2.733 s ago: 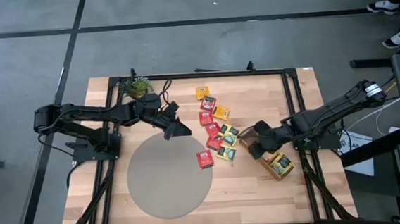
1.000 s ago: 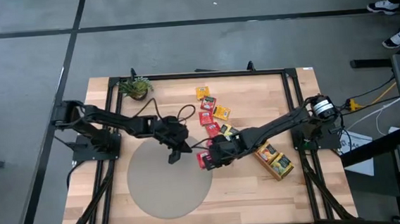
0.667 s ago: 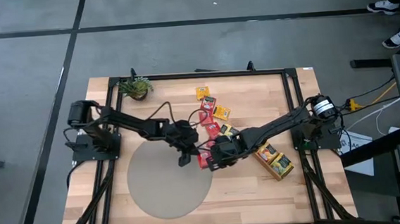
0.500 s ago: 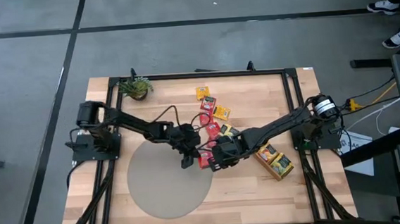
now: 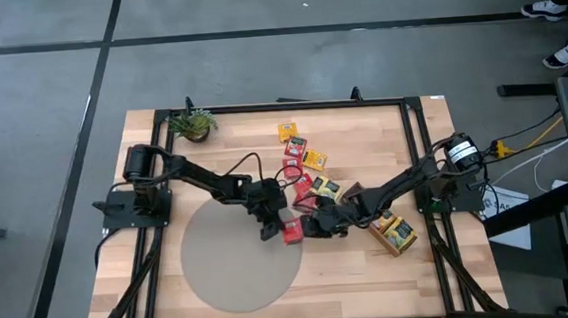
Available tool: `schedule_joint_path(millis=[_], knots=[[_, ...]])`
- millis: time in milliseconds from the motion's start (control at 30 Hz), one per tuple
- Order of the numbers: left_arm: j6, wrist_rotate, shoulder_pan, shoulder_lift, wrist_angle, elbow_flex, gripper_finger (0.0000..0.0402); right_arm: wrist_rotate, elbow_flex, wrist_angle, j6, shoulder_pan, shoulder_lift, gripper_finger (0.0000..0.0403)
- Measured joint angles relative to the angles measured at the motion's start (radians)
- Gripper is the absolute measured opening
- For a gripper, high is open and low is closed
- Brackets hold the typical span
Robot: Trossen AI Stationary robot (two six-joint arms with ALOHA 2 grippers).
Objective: Pick & Place Tea
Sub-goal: Put the red tea bag into the top section of the wooden organizer
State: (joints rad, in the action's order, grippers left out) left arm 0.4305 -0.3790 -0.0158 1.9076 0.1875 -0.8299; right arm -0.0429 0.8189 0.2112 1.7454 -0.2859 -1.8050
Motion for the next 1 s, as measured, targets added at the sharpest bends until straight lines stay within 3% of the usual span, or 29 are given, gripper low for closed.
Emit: schedule_joint_path(millis=[200,433,600,1000], knots=[[0.008,-0.006,0.008,-0.001,0.004,0.004,0.0002,-0.008,-0.012,0.018,0.003,0.0,0.0,0.0068],[0.033,0.005,0.018,0.002,0.041,0.007,0.0002,-0.008,-0.012,0.014,0.001,0.001,0.0,0.0147],[0.045,0.006,0.024,0.003,0.08,0.008,0.0002,-0.009,-0.012,-0.003,-0.007,0.004,0.0,0.0182],[0.051,0.007,0.028,0.003,0.065,0.006,0.0001,-0.009,-0.012,-0.027,-0.052,0.059,-0.002,0.0174]])
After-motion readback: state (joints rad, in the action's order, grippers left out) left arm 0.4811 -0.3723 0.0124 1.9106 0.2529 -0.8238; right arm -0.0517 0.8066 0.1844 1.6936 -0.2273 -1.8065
